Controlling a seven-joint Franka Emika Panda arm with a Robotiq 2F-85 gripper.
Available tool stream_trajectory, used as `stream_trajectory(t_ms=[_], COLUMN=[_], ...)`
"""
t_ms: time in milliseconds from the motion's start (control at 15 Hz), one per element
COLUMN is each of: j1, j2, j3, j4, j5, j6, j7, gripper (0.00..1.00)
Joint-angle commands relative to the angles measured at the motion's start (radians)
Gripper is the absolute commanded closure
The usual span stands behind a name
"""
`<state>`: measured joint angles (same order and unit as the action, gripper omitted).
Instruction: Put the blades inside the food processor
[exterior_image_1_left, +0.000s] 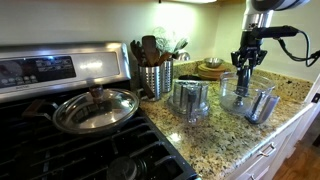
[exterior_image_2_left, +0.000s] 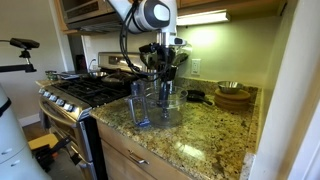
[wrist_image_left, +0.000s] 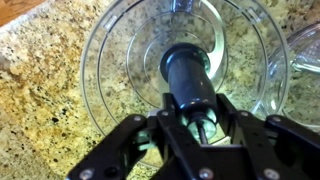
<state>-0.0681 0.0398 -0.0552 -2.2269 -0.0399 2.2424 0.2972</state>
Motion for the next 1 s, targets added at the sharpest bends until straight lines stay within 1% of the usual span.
stream_trajectory(t_ms=[0, 667, 933], j1=[0.006, 0.004, 0.004], j2=[-0.029, 0.004, 0.021], j3=[-0.005, -0.006, -0.005], j4=[-0.032, -0.086, -0.079], j5=[-0.018, 0.019, 0.036], j6=[0.033, 0.097, 0.105], j7=[0.024, 0.006, -0.002], gripper=[0.80, 0.80, 0.80])
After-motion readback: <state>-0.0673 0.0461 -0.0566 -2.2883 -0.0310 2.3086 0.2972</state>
